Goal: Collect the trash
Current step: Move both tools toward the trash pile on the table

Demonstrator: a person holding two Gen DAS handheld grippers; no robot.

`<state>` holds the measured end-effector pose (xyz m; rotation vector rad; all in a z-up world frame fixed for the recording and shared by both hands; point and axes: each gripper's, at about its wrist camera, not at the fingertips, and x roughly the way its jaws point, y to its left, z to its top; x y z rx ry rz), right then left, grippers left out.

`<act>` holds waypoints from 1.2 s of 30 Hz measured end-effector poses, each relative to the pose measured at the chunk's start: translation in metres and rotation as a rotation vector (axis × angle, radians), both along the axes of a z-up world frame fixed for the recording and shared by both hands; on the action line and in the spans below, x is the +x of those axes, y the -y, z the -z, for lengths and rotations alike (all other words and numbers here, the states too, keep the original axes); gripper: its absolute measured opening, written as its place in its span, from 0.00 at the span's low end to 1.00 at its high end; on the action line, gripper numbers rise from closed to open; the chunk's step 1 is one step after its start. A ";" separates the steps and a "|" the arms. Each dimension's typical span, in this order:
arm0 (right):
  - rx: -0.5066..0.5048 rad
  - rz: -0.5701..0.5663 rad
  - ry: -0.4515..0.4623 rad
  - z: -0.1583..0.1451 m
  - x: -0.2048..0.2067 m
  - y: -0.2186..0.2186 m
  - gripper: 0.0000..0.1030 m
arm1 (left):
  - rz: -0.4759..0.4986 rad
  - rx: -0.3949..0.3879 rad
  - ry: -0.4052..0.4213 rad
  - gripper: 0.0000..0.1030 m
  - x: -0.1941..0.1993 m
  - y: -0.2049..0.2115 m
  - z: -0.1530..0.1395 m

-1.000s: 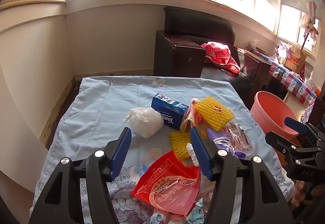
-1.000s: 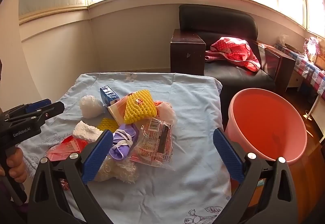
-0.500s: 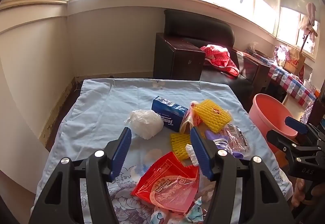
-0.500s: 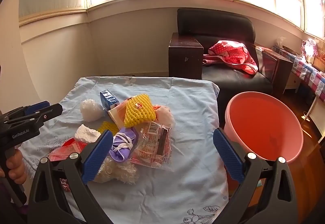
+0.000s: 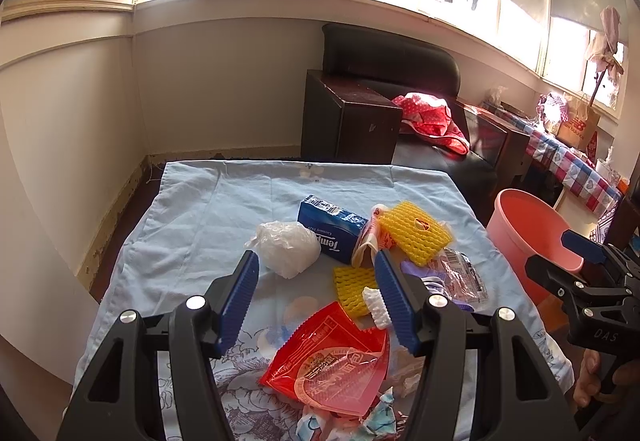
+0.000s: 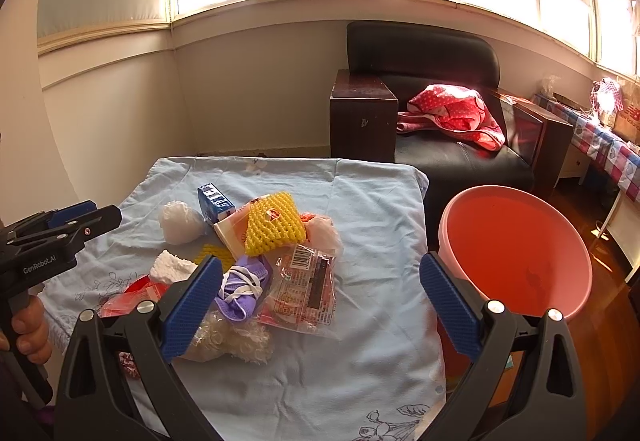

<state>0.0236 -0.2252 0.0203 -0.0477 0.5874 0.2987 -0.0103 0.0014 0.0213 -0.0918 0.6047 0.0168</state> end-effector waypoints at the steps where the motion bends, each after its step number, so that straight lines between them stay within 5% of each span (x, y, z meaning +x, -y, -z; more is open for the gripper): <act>1: 0.000 0.000 0.001 0.000 0.000 0.000 0.96 | 0.000 0.000 0.000 0.58 0.000 0.000 0.000; 36: 0.006 0.000 0.011 -0.001 -0.005 0.000 0.96 | 0.015 -0.012 0.010 0.58 -0.009 0.002 0.004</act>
